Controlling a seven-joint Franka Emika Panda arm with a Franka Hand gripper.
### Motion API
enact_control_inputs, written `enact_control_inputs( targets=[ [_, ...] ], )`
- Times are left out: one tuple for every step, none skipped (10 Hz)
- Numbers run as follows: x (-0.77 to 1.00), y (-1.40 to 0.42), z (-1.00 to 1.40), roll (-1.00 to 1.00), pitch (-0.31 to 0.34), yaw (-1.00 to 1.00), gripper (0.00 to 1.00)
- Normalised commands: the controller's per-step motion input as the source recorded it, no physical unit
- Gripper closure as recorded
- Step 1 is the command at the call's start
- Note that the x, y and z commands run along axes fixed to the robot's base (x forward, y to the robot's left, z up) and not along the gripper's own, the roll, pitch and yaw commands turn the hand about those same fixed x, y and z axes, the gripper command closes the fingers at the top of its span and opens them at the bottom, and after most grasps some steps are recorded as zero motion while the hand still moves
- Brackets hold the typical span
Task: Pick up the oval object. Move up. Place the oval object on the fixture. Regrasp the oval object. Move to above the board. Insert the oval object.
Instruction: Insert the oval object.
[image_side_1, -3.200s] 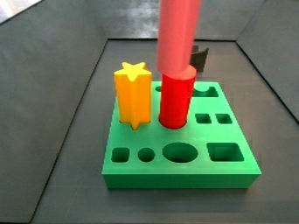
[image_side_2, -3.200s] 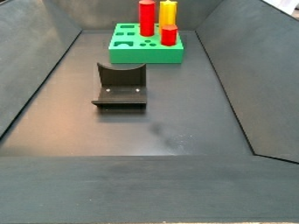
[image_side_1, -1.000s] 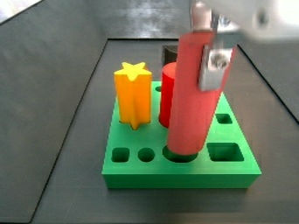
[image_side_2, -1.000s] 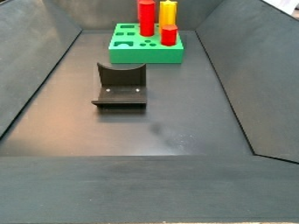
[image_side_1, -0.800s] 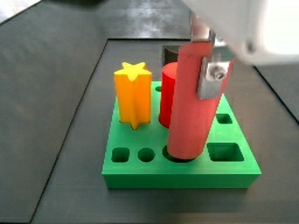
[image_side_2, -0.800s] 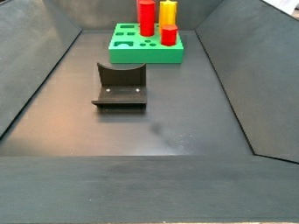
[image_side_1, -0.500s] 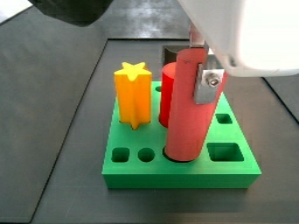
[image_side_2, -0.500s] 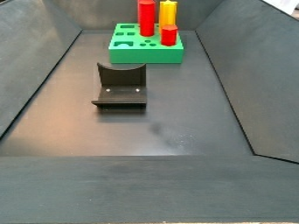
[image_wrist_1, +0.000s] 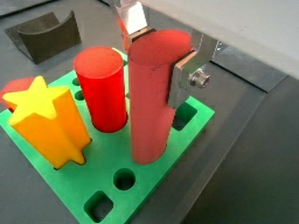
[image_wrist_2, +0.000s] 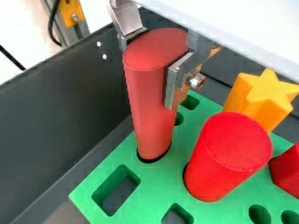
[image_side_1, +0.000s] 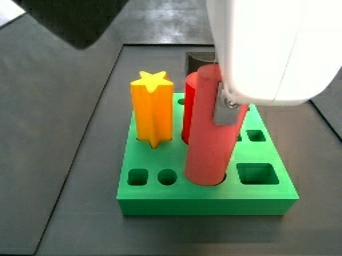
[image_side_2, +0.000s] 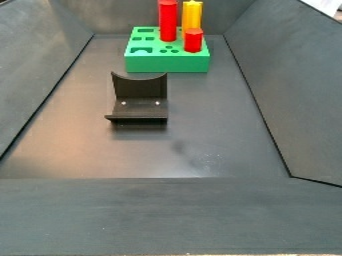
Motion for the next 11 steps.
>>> enact_control_inputs(
  targets=[
    [0.1,-0.15,-0.51,0.12,0.0,-0.13,1.0],
    [0.19,-0.16,-0.49,0.1,0.0,-0.11,1.0],
    [0.21,-0.05,-0.6,0.04,-0.047,-0.07,1.0],
    [0.3,0.0,-0.53,0.05,0.0,-0.02,1.0],
    [0.35,0.01,-0.35,0.03,0.0,-0.04,1.0],
    [0.13,0.0,-0.61,0.12,0.0,-0.07,1.0],
    [0.1,-0.07,-0.96,0.19,0.0,-0.02,1.0],
    [0.03,-0.1,-0.97,0.2,0.0,0.0,1.0],
    [0.0,-0.07,-0.98,0.2,0.0,0.0,1.0],
    [0.0,0.0,0.0,0.0,0.004,0.0,1.0],
    [0.0,0.0,0.0,0.0,0.0,0.0,1.0]
  ],
)
